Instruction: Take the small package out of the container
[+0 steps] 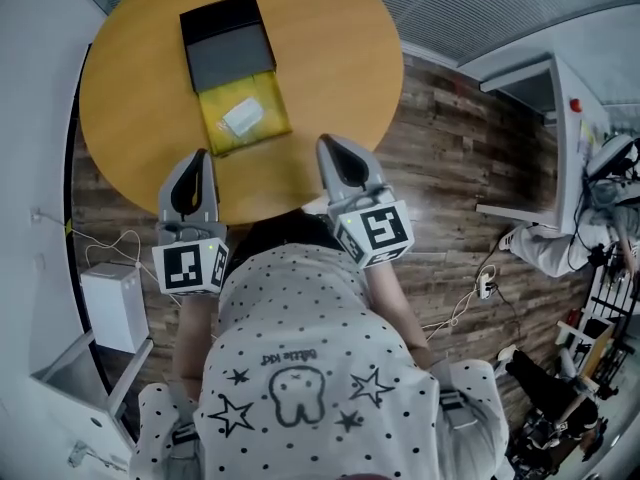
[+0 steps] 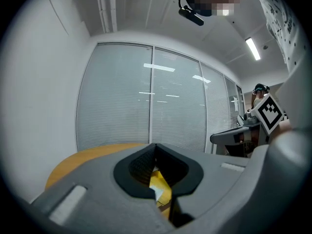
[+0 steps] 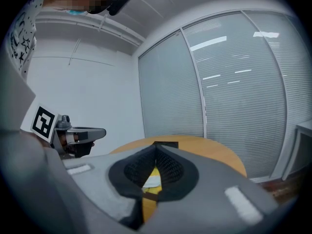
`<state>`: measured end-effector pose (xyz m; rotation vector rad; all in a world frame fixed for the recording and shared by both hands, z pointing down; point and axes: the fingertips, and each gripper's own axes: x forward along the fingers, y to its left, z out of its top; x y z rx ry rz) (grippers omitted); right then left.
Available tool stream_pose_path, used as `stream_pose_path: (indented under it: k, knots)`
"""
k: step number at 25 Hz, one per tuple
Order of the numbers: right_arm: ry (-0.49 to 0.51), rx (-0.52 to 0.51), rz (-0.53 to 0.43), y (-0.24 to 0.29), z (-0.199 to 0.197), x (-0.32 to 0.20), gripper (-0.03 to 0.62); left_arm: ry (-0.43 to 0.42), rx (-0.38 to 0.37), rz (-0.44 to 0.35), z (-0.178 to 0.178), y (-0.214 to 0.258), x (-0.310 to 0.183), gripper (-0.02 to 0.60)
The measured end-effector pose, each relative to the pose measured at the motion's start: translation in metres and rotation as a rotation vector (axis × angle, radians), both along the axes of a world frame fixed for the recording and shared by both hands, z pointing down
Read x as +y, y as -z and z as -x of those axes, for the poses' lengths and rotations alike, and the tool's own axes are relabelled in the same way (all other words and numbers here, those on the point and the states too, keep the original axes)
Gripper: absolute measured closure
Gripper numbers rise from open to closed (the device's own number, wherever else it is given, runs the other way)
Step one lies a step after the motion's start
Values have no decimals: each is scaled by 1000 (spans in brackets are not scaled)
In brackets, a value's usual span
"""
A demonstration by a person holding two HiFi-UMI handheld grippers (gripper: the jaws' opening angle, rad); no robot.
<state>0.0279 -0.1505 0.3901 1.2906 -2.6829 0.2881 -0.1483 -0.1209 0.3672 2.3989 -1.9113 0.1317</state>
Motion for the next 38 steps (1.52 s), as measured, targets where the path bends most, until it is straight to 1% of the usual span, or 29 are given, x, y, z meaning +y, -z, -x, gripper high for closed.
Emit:
stream_pose_path:
  k: [11,22,27,33,38]
  knots:
    - [2,10,-13,2,-7,1,589,28,4,-14,2,5,8,575]
    - [42,6,-12,-1,7,3,589,28,-9,-23,3,9,12,575]
    - [68,25,-38,-1,14,6,589,52,-7,13,10,-3,16,575]
    - [53,27,-24,-4,5,5,589,35,5,16,-1,-4,13,575]
    - [40,26,-18,-6,-1,4,589,8,0,11,-11,-3,12,575]
